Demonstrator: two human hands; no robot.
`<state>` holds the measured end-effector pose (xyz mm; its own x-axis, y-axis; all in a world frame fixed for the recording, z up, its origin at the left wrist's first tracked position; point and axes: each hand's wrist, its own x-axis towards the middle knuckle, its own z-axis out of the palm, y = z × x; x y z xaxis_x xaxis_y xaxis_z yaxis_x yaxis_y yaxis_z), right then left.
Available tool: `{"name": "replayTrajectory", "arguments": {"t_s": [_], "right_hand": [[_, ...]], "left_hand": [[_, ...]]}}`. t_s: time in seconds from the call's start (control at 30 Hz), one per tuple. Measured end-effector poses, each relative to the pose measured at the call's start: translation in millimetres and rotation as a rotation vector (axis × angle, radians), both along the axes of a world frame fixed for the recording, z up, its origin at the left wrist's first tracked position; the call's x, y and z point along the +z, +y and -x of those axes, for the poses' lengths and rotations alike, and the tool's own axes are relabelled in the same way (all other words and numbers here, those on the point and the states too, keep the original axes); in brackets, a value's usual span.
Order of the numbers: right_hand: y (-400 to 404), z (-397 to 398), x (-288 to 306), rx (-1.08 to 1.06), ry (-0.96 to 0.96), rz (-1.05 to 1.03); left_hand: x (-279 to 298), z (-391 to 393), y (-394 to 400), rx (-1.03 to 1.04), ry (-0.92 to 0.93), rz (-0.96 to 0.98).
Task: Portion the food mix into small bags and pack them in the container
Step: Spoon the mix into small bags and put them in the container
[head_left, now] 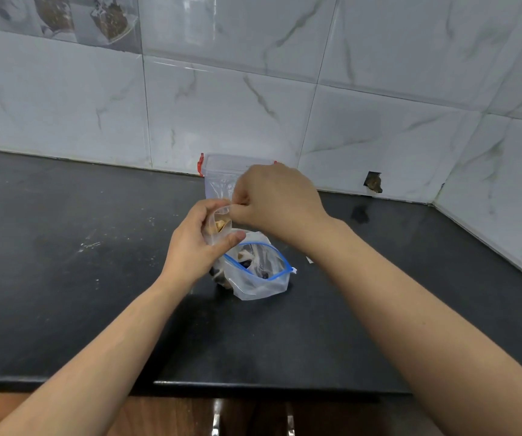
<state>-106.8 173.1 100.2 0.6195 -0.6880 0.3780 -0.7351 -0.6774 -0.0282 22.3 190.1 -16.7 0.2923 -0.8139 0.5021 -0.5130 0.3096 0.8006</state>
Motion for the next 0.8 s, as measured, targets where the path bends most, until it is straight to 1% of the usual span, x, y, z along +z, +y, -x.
{"name": "replayTrajectory", "arguments": {"t_s": [0.07, 0.1, 0.13, 0.17, 0.2, 0.23, 0.27, 0.3, 0.33, 0.43, 0.53, 0.6, 0.63, 0.7, 0.8], "right_hand": [[3.4, -7.6, 0.6, 0.009, 0.05, 0.154], [2.7, -10.4, -0.1, 0.008, 0.047, 0.162], [1.7, -12.4, 0.6, 0.01, 0.01, 0.101], [0.7, -13.7, 2.8, 0.02, -0.056, -0.027], [-1.9, -13.6, 5.4, 0.05, -0.144, -0.207], [-4.0, -12.5, 8.1, 0.083, -0.253, -0.397], [-5.5, -10.7, 8.8, 0.108, -0.364, -0.542], [-8.2, -8.4, 7.7, 0.124, -0.45, -0.599], [-11.8, -6.5, 5.8, 0.124, -0.495, -0.581], [-15.0, -3.2, 0.2, 0.118, -0.454, -0.393], [-8.6, -4.6, 2.7, 0.177, -0.461, -0.32], [-6.8, -5.6, 2.2, 0.174, -0.413, -0.24], [-6.7, -4.9, 1.4, 0.17, -0.421, -0.21], [-8.1, -1.7, 1.2, 0.166, -0.475, -0.188], [-9.5, 2.8, -0.1, 0.191, -0.523, -0.259]], "left_hand": [[2.1, 1.5, -1.6, 0.065, -0.044, -0.036], [3.3, 2.8, -2.6, 0.102, -0.085, -0.059], [3.9, 3.9, -3.7, 0.136, -0.134, -0.078], [3.8, 4.6, -5.2, 0.161, -0.174, -0.091], [4.1, 5.4, -5.9, 0.175, -0.189, -0.103], [4.2, 5.7, -6.0, 0.178, -0.175, -0.114], [4.4, 5.6, -5.6, 0.174, -0.143, -0.124], [4.7, 5.0, -5.1, 0.165, -0.105, -0.124], [5.6, 4.7, -4.3, 0.158, -0.071, -0.115], [9.8, 5.1, -3.9, 0.148, -0.024, -0.079], [14.2, 5.2, -5.9, 0.161, 0.001, -0.071], [14.4, 2.6, -7.4, 0.178, 0.017, -0.056], [13.5, 0.7, -7.9, 0.186, 0.035, -0.05], [11.5, -2.6, -9.1, 0.201, 0.084, -0.048], [9.1, -3.8, -8.8, 0.203, 0.123, -0.057]]}}
